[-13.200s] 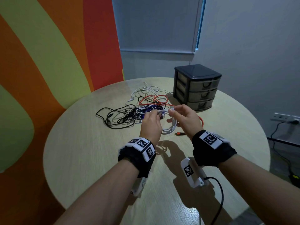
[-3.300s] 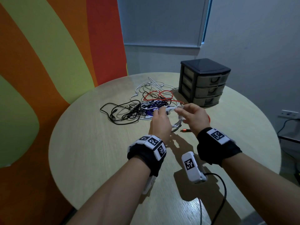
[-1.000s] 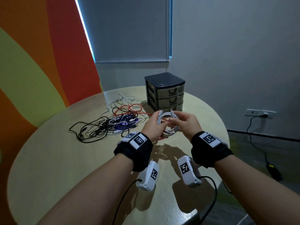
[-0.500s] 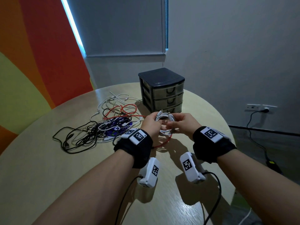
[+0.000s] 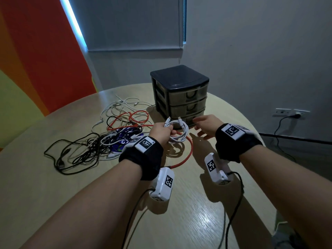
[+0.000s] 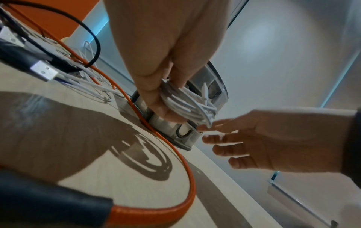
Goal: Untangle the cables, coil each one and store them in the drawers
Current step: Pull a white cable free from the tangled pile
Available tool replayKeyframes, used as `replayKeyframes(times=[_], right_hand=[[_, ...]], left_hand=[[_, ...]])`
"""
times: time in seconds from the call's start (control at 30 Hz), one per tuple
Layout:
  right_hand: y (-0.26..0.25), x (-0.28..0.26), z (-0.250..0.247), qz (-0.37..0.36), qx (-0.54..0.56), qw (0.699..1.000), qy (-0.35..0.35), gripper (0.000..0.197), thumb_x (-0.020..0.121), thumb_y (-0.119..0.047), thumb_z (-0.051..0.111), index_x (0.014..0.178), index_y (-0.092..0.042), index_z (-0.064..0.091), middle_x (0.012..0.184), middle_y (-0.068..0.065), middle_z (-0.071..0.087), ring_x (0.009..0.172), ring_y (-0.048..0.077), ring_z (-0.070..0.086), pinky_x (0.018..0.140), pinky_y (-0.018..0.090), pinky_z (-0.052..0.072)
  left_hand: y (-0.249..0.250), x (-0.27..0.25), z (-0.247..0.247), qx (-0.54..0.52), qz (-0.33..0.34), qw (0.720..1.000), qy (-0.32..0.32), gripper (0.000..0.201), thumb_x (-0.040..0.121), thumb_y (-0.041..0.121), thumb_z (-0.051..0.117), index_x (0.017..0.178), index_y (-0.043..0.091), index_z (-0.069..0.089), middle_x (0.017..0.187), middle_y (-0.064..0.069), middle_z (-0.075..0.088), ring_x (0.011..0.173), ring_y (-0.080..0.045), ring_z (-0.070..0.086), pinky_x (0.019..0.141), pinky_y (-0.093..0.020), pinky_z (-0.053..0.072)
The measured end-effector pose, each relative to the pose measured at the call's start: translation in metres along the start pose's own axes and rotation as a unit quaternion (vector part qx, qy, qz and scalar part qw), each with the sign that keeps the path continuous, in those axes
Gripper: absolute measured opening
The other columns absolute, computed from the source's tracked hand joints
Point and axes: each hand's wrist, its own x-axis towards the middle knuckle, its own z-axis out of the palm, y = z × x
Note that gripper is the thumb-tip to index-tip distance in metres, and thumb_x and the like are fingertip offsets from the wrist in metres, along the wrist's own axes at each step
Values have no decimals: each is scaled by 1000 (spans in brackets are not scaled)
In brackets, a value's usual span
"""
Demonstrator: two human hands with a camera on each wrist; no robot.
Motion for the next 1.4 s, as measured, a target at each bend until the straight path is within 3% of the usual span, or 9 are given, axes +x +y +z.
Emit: replayKeyframes(times=[0.1, 0.23, 0.47, 0.57, 0.73, 0.93, 1.03, 1.17, 1.4], right_hand=[[-6, 5, 5, -2, -127, 992, -26, 51, 93, 1, 34, 141, -16, 41, 137, 10, 51, 113, 29, 58, 91, 35, 50], [-10, 14, 12, -10, -241, 970, -43, 55, 87, 1, 43, 141, -13, 40, 134, 14, 50, 111, 29, 54, 80, 32, 47], [-1, 35, 26, -12, -402, 915, -39, 53, 92, -20, 51, 142, -15, 34, 140, 11, 41, 125, 32, 41, 105, 41, 38], [2, 41, 26, -8, -411, 911, -25, 48, 93, -21, 47, 139, -16, 35, 136, 14, 42, 121, 34, 44, 101, 43, 41], [3, 40, 21, -22, -421, 907, -17, 44, 91, -23, 49, 134, -20, 39, 123, 15, 49, 107, 35, 52, 93, 41, 45], [0, 20, 9, -26, -432, 899, -66, 46, 99, -6, 32, 145, -6, 24, 142, 15, 41, 126, 27, 45, 88, 25, 37], [3, 4, 2, -25, -411, 910, -58, 51, 96, -7, 39, 146, -12, 27, 139, 12, 46, 104, 24, 50, 73, 24, 42], [16, -16, -5, -4, -370, 928, -54, 52, 97, -7, 36, 147, -18, 25, 146, 9, 39, 130, 24, 42, 99, 25, 32], [18, -28, -20, 38, -361, 930, -67, 46, 97, -7, 39, 142, -16, 38, 142, 10, 45, 127, 24, 47, 94, 28, 38]], left_hand=[[1, 1, 2, -8, -4, 1000, 1, 19, 98, 11, 44, 100, 3, 61, 68, -4, 58, 61, -18, 56, 65, -29, 47], [2, 1, 3, -26, -15, 1000, -3, 20, 99, 12, 43, 105, 4, 60, 71, -5, 59, 62, -18, 58, 65, -30, 49], [4, 2, -2, -25, -17, 1000, 0, 24, 99, 16, 42, 106, 4, 61, 73, -4, 63, 56, -15, 59, 49, -22, 49], [6, 2, -4, -19, -9, 1000, 8, 22, 99, 16, 41, 102, 5, 59, 72, -4, 62, 43, -8, 57, 37, -16, 41], [6, 5, -6, -2, -5, 1000, 25, 23, 98, 17, 42, 84, 12, 60, 73, -3, 63, 55, -12, 54, 48, -20, 38], [2, 2, -5, -17, -15, 998, 53, 25, 97, 17, 44, 76, 13, 56, 69, -3, 55, 59, -16, 50, 53, -26, 38], [4, -2, -3, -6, -11, 998, 65, 21, 98, 20, 44, 88, 8, 58, 72, -6, 55, 57, -18, 50, 53, -27, 41], [8, -9, 0, 0, 1, 997, 73, 22, 99, 22, 42, 103, 7, 57, 79, -8, 55, 57, -16, 51, 49, -22, 43], [12, -22, 6, 4, 11, 997, 78, 26, 99, 21, 43, 107, 2, 59, 74, -9, 58, 48, -15, 52, 41, -17, 44]])
